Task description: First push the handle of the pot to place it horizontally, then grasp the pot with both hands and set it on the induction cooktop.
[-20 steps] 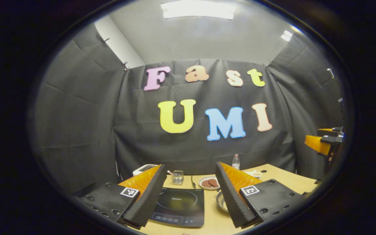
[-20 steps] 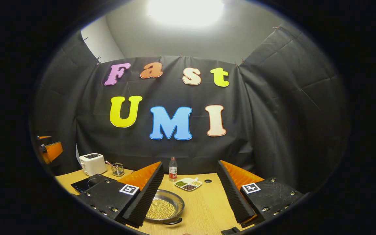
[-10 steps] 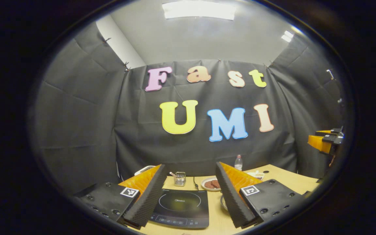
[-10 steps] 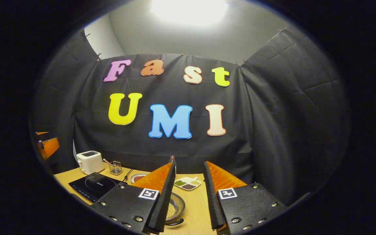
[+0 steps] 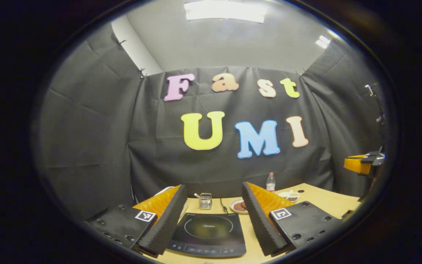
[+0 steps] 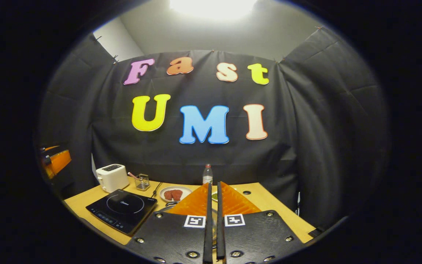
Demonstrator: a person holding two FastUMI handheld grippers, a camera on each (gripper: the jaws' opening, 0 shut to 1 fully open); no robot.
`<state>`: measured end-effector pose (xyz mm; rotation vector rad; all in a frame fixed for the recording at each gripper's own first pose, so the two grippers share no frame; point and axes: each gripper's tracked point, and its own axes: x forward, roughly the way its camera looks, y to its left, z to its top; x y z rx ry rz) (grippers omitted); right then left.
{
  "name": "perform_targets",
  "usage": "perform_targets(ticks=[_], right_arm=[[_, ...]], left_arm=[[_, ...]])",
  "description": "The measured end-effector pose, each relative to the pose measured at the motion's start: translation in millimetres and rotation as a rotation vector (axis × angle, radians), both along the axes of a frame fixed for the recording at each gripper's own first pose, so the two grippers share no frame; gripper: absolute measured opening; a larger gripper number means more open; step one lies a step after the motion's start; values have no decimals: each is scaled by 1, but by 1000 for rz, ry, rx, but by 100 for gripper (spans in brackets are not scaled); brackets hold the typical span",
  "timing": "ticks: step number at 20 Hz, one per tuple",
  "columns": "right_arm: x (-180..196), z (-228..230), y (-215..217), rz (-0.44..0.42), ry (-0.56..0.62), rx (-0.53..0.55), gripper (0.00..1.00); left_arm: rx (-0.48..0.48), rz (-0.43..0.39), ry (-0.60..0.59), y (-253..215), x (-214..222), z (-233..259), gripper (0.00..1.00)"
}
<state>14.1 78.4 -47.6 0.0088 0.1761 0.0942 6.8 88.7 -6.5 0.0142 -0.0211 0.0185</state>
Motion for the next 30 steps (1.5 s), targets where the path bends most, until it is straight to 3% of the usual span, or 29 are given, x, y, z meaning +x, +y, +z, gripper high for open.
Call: perform_targets(ticks=[4, 6, 7, 12, 20, 21, 27, 29, 30], right_arm=[[0, -29, 15, 31, 82, -19, 4], [-1, -40, 21, 50, 117, -31, 4], [-1, -45, 23, 65, 134, -42, 4], [3, -88, 36, 156, 252, -71, 4], [4, -155, 47, 336, 425, -119, 4], [2, -163, 48, 359, 449, -122, 4], [-17, -206, 51, 517, 592, -178, 4], [-23, -218, 53, 562, 632, -185, 4], [-26, -224, 53, 582, 652, -186, 4]], left_arm=[[-7, 6, -5, 24, 5, -4, 100], [-20, 19, 5, 33, 5, -10, 94], [-29, 21, -2, 34, 5, -10, 98], [-26, 45, 18, 37, 15, -21, 94], [-25, 98, 55, 22, 44, -35, 100], [-20, 104, 59, 20, 48, -35, 94], [-21, 141, 86, 7, 63, -45, 98], [-16, 150, 94, 3, 64, -47, 94], [-10, 155, 96, 2, 65, -48, 100]])
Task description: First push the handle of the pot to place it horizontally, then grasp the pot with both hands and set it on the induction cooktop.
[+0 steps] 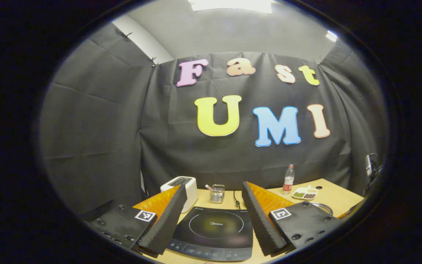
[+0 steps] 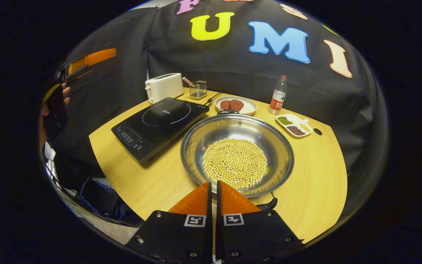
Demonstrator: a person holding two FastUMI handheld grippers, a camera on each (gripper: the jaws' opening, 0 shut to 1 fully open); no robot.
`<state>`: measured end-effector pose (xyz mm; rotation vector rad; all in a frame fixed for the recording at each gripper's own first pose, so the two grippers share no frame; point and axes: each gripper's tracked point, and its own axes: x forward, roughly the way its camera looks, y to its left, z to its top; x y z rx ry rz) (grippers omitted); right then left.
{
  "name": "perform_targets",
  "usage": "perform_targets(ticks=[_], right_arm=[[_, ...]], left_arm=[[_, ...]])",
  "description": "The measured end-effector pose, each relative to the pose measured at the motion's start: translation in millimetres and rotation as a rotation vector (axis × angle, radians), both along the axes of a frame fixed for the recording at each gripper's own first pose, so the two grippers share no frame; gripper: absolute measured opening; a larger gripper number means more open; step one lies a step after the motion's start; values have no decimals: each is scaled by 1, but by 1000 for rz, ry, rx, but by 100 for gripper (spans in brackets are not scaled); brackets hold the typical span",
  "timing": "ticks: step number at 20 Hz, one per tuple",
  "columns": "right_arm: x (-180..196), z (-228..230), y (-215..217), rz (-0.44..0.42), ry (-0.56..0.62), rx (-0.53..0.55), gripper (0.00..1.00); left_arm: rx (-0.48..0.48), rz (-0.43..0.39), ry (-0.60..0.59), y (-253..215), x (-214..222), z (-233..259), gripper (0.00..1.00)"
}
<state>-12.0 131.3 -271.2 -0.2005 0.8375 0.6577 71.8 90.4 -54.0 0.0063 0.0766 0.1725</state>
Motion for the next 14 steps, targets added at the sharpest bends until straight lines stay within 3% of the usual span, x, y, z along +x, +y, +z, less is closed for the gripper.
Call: perform_targets(ticks=[7, 14], right_arm=[[-17, -38, -13, 113, 124, -86, 4], [-12, -54, -22, 120, 173, -104, 4]], left_arm=[[25, 23, 20, -6, 1, 0, 94], [35, 32, 47, -23, 2, -6, 98]])
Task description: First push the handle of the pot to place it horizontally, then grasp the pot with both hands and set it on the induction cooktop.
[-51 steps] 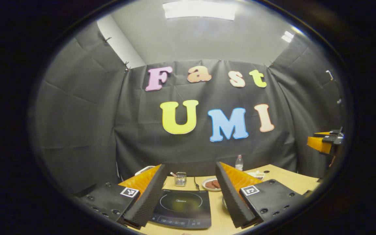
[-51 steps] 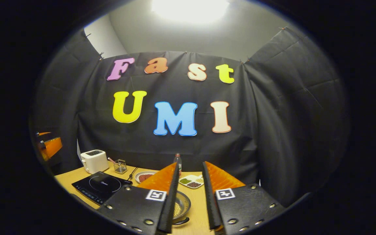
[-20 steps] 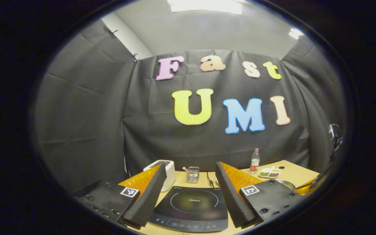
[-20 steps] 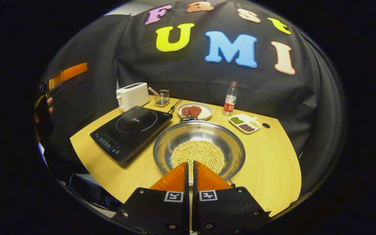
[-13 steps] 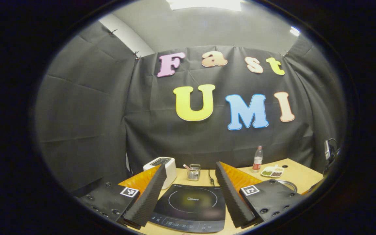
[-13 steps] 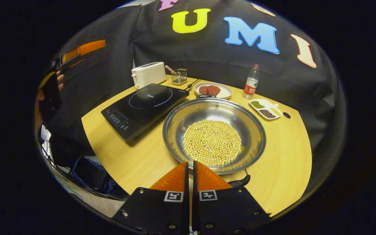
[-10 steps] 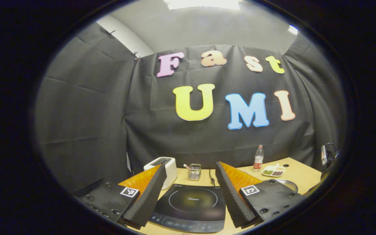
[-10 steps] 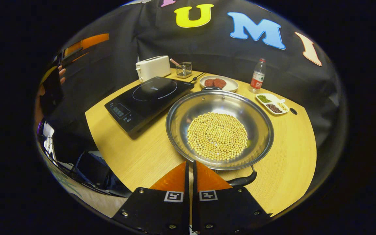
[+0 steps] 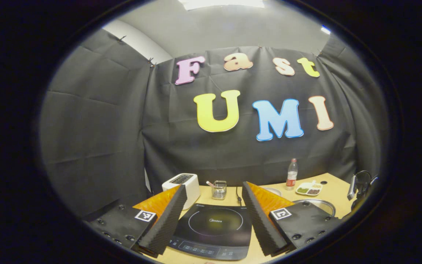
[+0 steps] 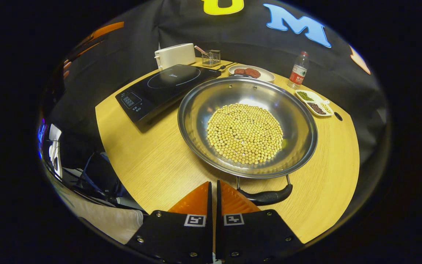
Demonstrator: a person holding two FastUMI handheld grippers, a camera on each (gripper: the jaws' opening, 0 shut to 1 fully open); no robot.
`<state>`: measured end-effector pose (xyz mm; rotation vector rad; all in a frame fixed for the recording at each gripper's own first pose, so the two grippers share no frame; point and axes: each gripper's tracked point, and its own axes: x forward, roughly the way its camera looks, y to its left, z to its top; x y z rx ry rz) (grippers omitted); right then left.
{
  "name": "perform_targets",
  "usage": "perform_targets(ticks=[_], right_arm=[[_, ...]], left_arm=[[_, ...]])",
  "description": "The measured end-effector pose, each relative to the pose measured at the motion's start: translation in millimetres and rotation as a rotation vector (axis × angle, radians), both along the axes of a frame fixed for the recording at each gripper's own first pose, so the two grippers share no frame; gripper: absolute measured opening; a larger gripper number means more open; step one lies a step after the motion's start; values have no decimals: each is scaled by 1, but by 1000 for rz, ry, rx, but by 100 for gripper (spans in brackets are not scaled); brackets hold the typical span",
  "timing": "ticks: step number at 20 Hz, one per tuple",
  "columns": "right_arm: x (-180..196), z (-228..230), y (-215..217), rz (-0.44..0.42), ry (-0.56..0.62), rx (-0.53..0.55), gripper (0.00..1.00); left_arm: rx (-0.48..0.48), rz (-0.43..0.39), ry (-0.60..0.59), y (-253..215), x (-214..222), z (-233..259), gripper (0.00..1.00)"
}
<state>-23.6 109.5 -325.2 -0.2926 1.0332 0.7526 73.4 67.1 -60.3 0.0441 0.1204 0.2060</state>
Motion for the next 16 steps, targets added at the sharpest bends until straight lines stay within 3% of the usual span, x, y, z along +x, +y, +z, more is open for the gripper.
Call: perform_targets(ticks=[8, 16], right_arm=[[11, -3, -5, -20, 13, 16, 1], [37, -3, -34, -107, 1, -7, 1]], left_arm=[[12, 14, 10, -9, 0, 0, 98], [3, -5, 12, -25, 11, -2, 100]])
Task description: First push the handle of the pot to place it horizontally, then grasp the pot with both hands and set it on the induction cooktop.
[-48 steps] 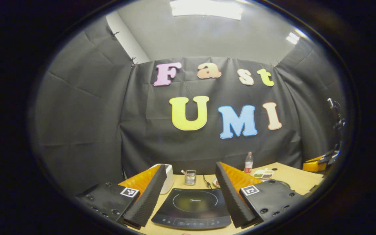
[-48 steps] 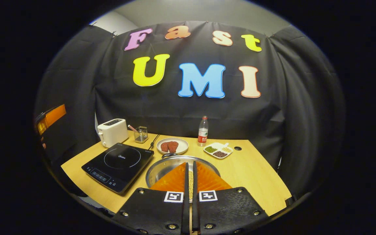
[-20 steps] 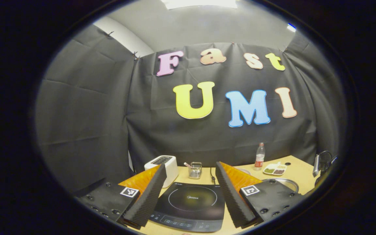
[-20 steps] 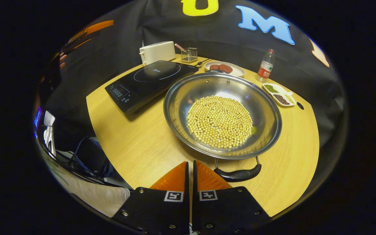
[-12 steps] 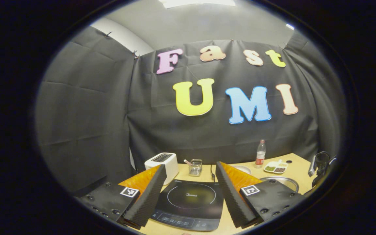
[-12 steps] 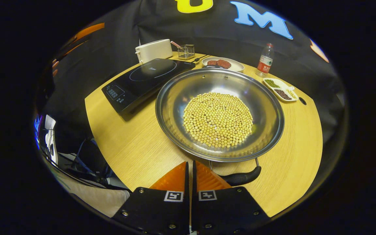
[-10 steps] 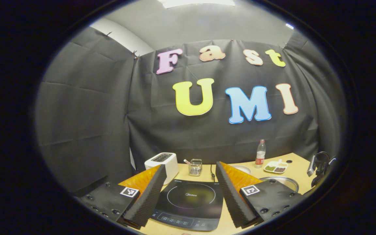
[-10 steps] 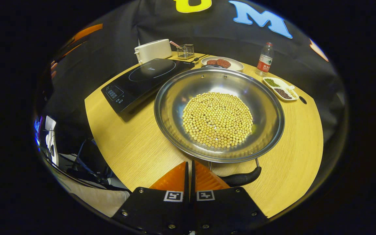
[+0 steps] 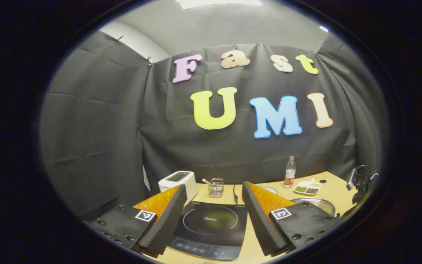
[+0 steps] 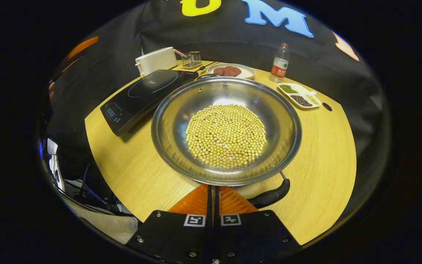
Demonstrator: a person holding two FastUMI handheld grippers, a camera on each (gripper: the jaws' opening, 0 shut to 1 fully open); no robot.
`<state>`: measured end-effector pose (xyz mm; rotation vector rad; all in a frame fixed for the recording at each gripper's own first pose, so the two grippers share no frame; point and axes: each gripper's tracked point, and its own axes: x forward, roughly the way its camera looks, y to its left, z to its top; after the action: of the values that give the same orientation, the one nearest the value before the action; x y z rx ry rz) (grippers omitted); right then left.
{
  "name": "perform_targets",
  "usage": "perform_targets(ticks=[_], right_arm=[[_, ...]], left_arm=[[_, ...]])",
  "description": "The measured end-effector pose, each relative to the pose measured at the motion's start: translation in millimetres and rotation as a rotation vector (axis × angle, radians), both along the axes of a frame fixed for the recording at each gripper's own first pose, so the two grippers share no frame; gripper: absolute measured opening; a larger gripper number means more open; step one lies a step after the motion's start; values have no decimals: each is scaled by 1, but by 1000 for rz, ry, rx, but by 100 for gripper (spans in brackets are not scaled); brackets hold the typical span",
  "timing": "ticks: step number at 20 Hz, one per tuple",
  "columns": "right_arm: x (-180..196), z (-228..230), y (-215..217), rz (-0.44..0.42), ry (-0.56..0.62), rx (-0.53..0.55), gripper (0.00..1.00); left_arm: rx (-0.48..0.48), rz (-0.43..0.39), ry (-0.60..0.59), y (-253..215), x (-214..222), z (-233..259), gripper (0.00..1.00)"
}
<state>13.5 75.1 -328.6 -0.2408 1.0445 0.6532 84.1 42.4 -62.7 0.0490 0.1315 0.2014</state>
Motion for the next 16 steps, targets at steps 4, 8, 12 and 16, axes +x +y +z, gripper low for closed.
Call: perform_targets(ticks=[4, 8, 12, 16], right_arm=[[8, -3, -10, -9, -6, -17, 1], [19, -6, -21, -9, -19, -48, 1], [34, -7, -35, -22, -31, -72, 1], [50, -9, -47, -36, -45, -86, 1]], left_arm=[[9, -12, -8, -9, 8, 3, 98], [8, -9, -12, -15, 14, 3, 100], [1, 0, -10, -20, 18, -2, 98], [-8, 14, 1, -26, 21, -10, 98]])
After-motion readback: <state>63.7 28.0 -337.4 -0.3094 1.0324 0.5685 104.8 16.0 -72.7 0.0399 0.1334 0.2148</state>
